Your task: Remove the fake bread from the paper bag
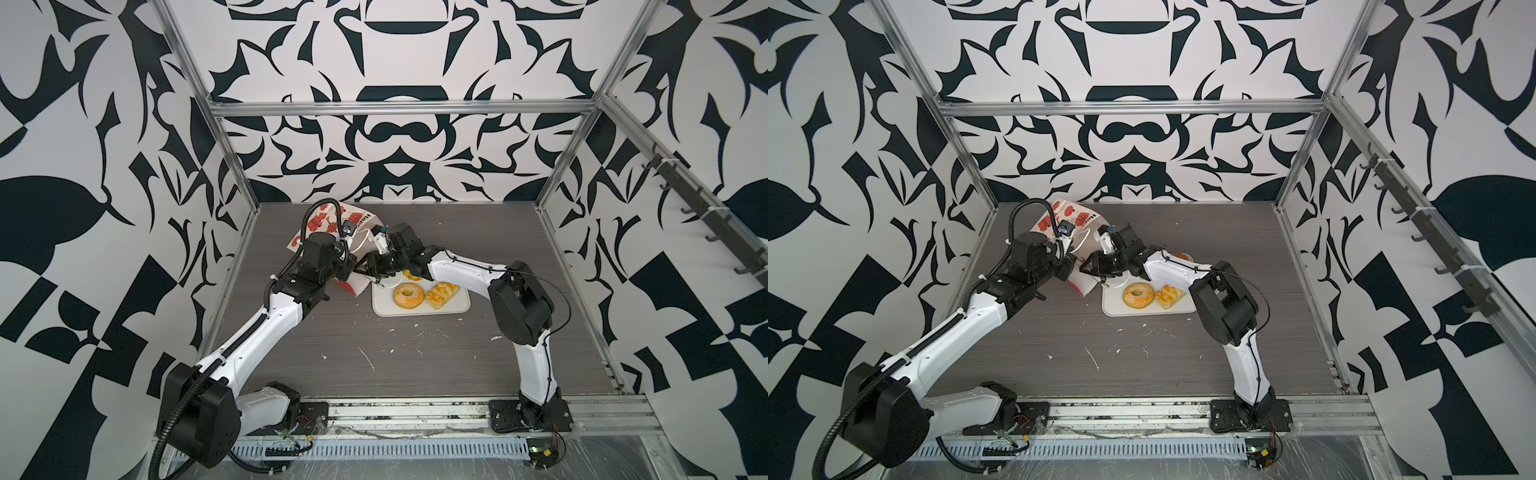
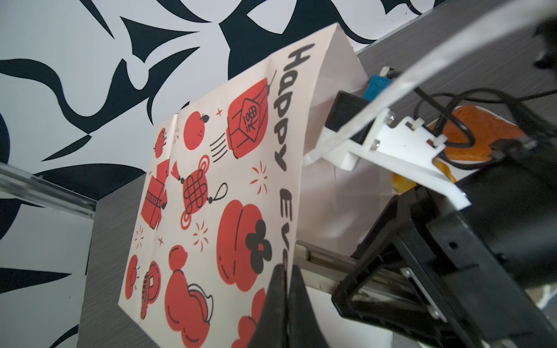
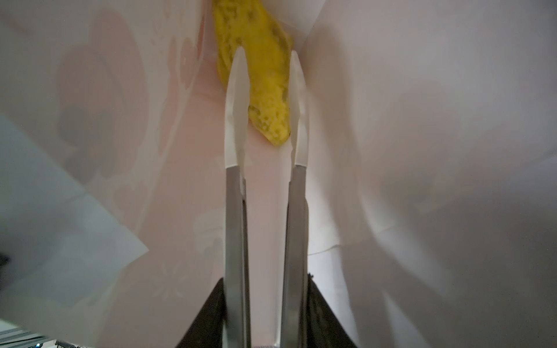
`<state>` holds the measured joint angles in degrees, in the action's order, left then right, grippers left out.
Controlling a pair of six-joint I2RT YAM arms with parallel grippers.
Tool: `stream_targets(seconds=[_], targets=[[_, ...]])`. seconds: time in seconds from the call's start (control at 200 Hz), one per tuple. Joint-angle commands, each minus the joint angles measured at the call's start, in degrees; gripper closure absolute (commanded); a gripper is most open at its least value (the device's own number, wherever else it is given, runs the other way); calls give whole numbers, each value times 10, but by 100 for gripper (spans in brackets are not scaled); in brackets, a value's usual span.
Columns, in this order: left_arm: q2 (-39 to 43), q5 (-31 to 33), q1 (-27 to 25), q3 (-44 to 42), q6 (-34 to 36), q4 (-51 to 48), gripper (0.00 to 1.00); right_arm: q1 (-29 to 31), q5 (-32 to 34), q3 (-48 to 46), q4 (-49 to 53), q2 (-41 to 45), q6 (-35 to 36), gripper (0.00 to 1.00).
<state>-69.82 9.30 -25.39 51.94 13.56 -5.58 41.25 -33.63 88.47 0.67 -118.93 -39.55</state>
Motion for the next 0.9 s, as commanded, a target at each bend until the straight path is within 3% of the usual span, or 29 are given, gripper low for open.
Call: stream_targets(seconds=[0.0,0.165,0.325,0.56,0.895], targets=[[-5,-18,2,4,4,-3,100,9,-5,46,13,7,29,59],[-27,-21,0,26,1,-3,100,16,3,55,19,-1,28,59],[-67,27,-9,59,8,-23,100,16,18,48,19,-4,22,58],[-110,122,-31,134,24,-101,100,21,-26,95,16,-46,-2,59],[-163,163,-47,247,48,-211,100,30,-78,142,-24,-88,-49,60]])
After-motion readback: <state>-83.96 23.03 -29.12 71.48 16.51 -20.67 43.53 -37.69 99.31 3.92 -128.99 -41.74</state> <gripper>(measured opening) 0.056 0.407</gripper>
